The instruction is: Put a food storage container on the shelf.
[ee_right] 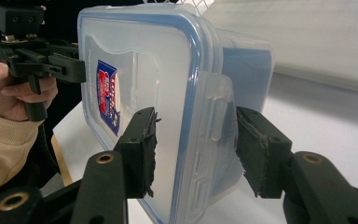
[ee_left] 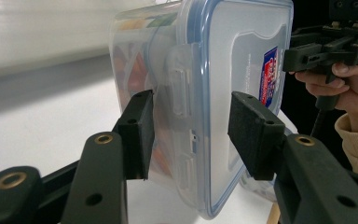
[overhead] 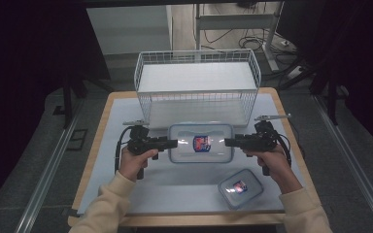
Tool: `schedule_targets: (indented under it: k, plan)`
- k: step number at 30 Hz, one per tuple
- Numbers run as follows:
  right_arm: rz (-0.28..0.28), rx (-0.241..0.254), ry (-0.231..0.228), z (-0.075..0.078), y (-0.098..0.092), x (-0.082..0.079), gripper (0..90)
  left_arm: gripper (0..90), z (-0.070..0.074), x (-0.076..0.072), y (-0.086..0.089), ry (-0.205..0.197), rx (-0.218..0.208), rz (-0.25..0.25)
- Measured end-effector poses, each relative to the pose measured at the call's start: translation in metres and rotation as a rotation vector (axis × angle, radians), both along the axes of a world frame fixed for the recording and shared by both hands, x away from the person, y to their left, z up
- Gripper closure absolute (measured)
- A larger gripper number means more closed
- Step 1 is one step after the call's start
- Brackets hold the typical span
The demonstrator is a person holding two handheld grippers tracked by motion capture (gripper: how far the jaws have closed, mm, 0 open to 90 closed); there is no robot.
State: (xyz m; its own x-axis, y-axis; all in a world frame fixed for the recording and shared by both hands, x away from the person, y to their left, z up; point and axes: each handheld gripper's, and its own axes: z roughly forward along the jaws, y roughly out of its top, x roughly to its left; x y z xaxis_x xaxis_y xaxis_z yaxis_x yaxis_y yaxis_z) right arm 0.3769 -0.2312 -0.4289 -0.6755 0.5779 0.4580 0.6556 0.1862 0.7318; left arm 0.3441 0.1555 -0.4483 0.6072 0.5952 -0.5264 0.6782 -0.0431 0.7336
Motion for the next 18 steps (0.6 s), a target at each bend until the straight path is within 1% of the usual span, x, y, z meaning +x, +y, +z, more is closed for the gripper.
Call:
schedule_targets:
  k: [2,6,8,11,12,14,15,16,17,18]
  plan:
    - [0.000,0.000,-0.006,0.002,0.000,0.000,49.6,51.7,0.002,0.000,0.000,-0.003,-0.001,0.003]
    - [-0.002,0.002,-0.030,0.010,-0.001,0.000,49.6,51.7,0.011,0.001,0.000,-0.026,0.002,0.001]
    - [-0.003,0.008,-0.043,0.018,-0.001,0.001,49.6,51.8,0.018,0.003,0.000,-0.040,0.009,-0.003]
    - [-0.003,0.014,-0.052,0.022,-0.001,0.002,49.6,51.8,0.026,0.004,0.000,-0.054,0.012,0.000]
    - [-0.002,0.019,-0.061,0.026,-0.001,0.003,49.6,51.8,0.033,0.005,0.000,-0.063,0.014,0.001]
    - [-0.003,0.021,-0.072,0.032,-0.001,0.004,49.6,51.8,0.039,0.006,0.000,-0.072,0.014,0.001]
    - [-0.003,0.021,-0.072,0.032,-0.001,0.004,49.6,51.9,0.039,0.006,0.000,-0.072,0.014,0.001]
    - [-0.003,0.024,-0.083,0.037,-0.001,0.005,49.6,51.8,0.044,0.008,0.000,-0.081,0.012,0.001]
    - [-0.003,0.024,-0.083,0.037,-0.001,0.005,49.6,51.9,0.044,0.008,0.000,-0.081,0.012,0.001]
    - [-0.005,0.025,-0.087,0.040,-0.001,0.006,49.6,51.9,0.048,0.008,0.000,-0.083,0.013,0.003]
